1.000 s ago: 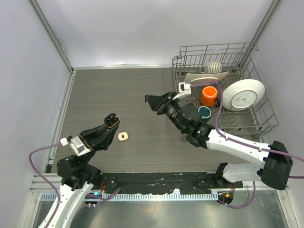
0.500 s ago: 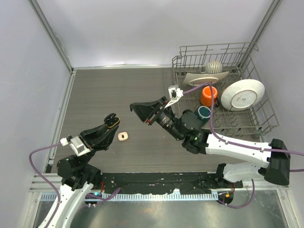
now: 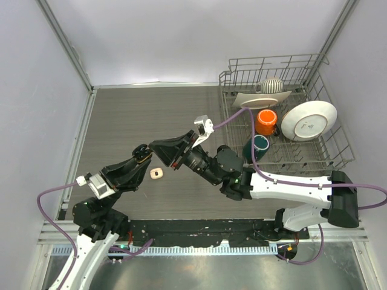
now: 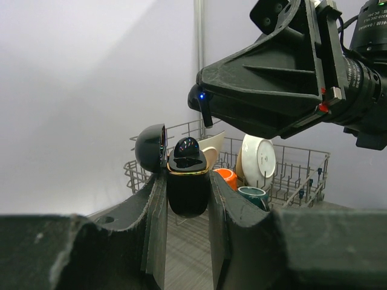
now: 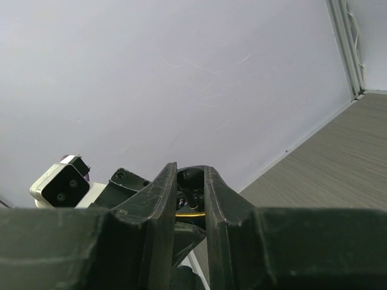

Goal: Insert the wireless bluetooth earbuds into the charging case
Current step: Place the earbud in the charging case.

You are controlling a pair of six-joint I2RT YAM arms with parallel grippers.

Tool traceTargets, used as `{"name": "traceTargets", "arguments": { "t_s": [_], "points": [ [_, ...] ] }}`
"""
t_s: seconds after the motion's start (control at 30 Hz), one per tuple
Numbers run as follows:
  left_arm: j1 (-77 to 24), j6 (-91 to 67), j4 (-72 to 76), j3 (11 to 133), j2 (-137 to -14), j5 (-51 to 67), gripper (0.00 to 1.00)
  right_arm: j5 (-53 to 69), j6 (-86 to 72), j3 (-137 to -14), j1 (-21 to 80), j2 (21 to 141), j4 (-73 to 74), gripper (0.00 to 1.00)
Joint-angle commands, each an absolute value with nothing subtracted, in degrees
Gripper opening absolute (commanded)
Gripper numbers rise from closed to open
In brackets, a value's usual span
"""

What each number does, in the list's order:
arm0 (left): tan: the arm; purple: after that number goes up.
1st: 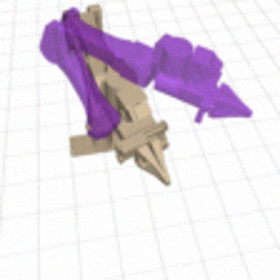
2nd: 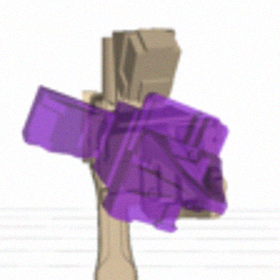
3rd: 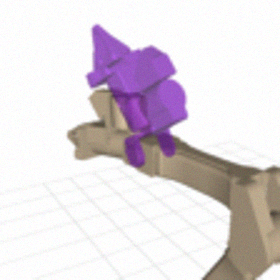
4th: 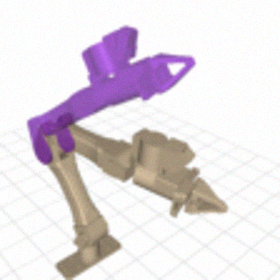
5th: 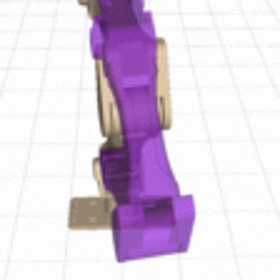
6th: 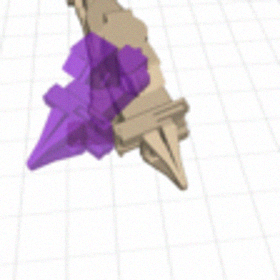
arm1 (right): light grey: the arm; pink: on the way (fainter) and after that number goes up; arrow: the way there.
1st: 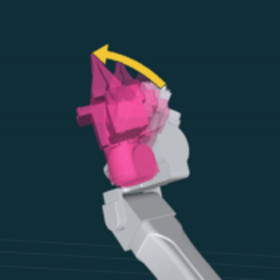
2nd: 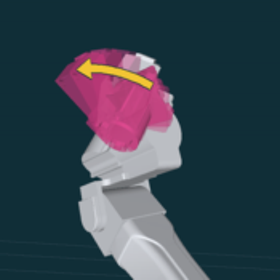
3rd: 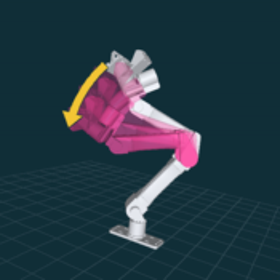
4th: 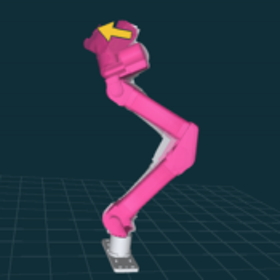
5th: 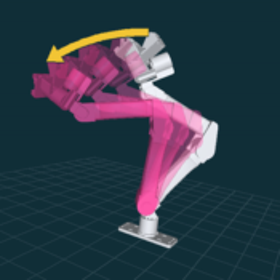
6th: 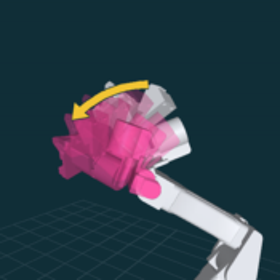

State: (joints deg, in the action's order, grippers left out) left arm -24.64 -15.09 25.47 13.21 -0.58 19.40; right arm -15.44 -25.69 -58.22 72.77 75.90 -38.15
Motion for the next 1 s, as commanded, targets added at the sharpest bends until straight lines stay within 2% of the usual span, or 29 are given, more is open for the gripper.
{"name": "traceTargets", "arguments": {
  "t_s": [0.0, 0.47, 0.97],
  "points": [
    [-24.5, -15.8, 28.9, 13.4, 0.2, 19.0, 0.0, -15.5, -21.8, -62.7, 74.2, 77.1, -42.5, 0.01],
    [-24.6, -15.7, 29.3, 13.6, -1.6, 19.0, 0.0, -18.2, -13.9, -66.3, 78.8, 80.1, -39.3, 0.01],
    [-24.5, -16.3, 29.0, 14.4, -1.1, 20.1, 0.0, -20.5, -8.3, -68.8, 79.4, 83.0, -36.8, 0.01]
  ]
}}
